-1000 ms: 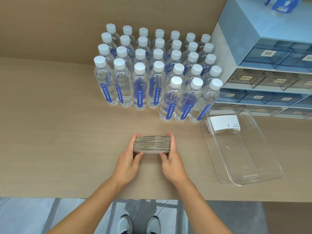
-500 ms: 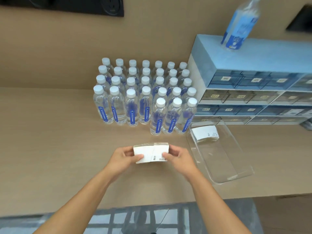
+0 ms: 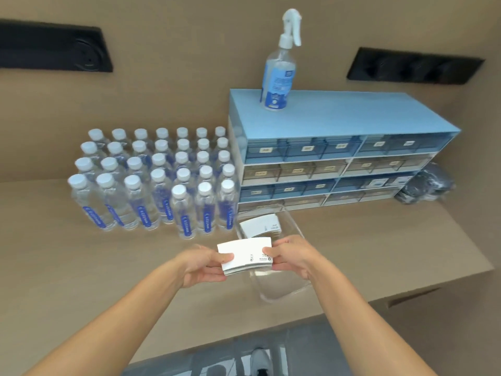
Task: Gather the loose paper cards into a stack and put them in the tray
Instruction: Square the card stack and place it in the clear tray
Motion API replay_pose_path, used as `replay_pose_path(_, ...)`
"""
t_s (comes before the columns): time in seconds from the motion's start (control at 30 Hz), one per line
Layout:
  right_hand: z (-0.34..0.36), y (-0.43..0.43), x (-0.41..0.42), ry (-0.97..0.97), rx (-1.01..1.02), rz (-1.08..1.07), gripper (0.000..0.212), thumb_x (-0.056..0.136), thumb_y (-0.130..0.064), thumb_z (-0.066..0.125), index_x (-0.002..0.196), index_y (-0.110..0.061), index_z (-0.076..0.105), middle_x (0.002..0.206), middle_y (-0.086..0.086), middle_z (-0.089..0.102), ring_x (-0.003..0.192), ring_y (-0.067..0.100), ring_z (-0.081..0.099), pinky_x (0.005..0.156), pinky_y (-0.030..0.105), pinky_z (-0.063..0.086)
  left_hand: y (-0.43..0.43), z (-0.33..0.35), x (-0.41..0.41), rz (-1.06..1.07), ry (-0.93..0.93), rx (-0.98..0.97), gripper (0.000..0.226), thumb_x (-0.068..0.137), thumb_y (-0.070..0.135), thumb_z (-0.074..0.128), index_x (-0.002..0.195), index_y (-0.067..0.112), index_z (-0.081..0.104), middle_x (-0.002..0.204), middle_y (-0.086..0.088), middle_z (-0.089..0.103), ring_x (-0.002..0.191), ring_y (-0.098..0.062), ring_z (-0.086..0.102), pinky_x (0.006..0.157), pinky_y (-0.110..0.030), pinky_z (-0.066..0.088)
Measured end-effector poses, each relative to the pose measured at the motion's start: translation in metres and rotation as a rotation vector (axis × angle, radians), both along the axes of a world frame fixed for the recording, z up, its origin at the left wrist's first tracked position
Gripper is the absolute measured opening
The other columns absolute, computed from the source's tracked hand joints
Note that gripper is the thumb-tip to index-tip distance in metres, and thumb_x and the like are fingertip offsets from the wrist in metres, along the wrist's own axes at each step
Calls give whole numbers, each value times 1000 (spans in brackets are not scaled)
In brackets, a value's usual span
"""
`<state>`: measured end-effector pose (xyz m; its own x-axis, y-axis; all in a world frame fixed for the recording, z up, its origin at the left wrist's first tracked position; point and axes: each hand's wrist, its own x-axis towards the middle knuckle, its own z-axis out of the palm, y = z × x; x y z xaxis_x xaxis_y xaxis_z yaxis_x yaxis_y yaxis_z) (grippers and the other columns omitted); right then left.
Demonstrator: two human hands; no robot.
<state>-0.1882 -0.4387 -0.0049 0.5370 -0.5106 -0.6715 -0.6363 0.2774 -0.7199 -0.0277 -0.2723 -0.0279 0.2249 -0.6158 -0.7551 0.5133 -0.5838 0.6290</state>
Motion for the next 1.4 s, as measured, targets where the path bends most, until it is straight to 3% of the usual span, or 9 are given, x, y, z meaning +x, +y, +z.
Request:
replay_pose_path(0.33,-21,-111,-20,83,76,75,23,86,-3,69,108,5,70,99,14,78,89,24,76,81,35,61,-104,-7,-51,149,-15,80,17,86,5,68,103,7,64,91,-10,74,85,-26,69,91,-38,54)
replay_pose_path(0.5,-38,-116,-12,160,76,137,23,85,-8,71,105,3,70,95,10,79,88,23,76,87,39,60,-111,-16,-53,194,-58,181,29,88,3,64,117,3,61,89,-10,74,75,-21,71,68,-32,61)
replay_pose_path(0.6,-48,-115,-6,208,54,134,21,84,-13,72,101,0,70,93,7,79,88,23,76,91,46,58,-117,-19,-58,240,-114,229,33,90,3,62,123,4,57,99,-10,71,78,-20,68,72,-33,57)
replay_pose_path(0.73,-54,-98,6,212,-98,26,18,81,-6,63,66,-11,55,72,4,63,63,20,59,64,33,60,-134,-23,-73,297,-306,309,30,92,3,52,122,6,47,102,-10,58,88,-25,58,71,-35,54)
replay_pose_path(0.83,-56,-81,10,244,-222,-21,28,82,-3,52,58,-15,43,66,3,47,54,20,37,45,22,30,-144,-33,-82,322,-392,380,40,90,3,44,130,3,44,124,-18,55,114,-35,56,93,-40,51)
replay_pose_path(0.9,-59,-75,14,242,-232,-21,13,83,-4,51,81,-6,63,90,12,64,70,24,49,57,23,40,-149,-40,-87,374,-370,400,40,89,2,42,128,0,47,124,-21,58,115,-37,58,92,-41,51)
replay_pose_path(1.0,-65,-72,20,267,-239,14,29,86,-4,48,110,-2,64,116,16,66,86,29,57,71,27,44,-154,-49,-90,408,-364,431,36,89,0,43,124,-5,51,115,-23,61,106,-37,60,81,-37,49)
replay_pose_path(1.13,-69,-73,24,307,-251,48,31,91,-7,46,117,-1,62,124,19,64,110,36,62,83,32,51,-159,-58,-89,432,-395,460,35,88,-1,45,122,-6,53,123,-23,60,113,-37,58,92,-37,49)
replay_pose_path(1.4,-80,-70,27,322,-285,77,34,90,-14,47,118,-5,63,125,14,63,116,35,59,98,40,52,-163,-58,-93,263,-541,583,34,86,2,50,118,-4,57,127,-20,60,115,-36,59,88,-36,50)
